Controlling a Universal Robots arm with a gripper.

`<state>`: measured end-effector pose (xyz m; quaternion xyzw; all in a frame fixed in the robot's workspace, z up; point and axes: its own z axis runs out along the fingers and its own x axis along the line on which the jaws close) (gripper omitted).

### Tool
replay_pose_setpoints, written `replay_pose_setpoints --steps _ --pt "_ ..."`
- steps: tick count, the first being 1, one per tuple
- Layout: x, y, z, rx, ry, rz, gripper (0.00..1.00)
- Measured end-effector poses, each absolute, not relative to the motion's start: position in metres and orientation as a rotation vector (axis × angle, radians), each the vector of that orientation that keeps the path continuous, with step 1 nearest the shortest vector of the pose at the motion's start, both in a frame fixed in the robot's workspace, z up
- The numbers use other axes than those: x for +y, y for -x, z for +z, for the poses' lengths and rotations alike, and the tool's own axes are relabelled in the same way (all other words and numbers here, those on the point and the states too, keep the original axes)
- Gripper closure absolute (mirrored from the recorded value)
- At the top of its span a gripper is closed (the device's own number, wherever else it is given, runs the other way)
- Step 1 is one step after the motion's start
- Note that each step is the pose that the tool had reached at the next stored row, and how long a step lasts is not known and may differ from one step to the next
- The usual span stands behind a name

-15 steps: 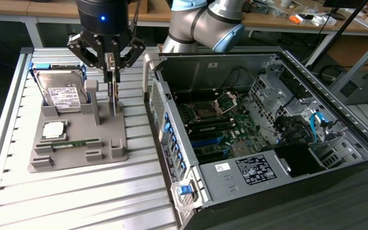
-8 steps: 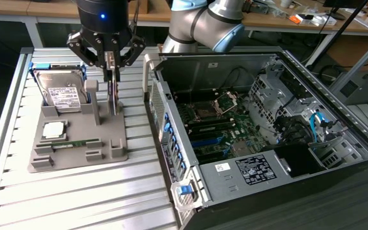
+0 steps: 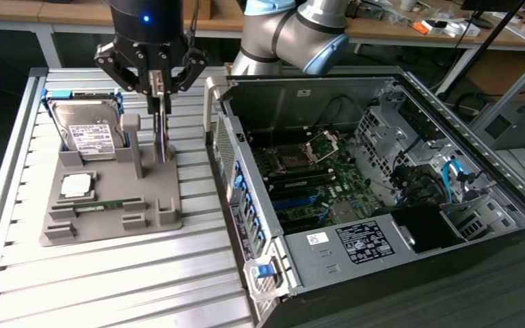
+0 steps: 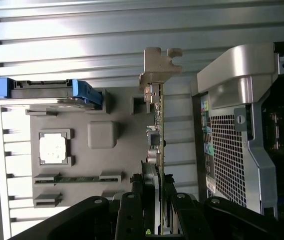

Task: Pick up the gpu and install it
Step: 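Pick up the gpu and move the gpu toward the slot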

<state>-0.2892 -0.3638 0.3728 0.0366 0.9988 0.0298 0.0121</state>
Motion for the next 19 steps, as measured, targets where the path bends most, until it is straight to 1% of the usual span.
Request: replay_pose_setpoints --steps 19 --pt "-0.3638 0.2892 0.3832 3.114 -0.114 0.096 0.73"
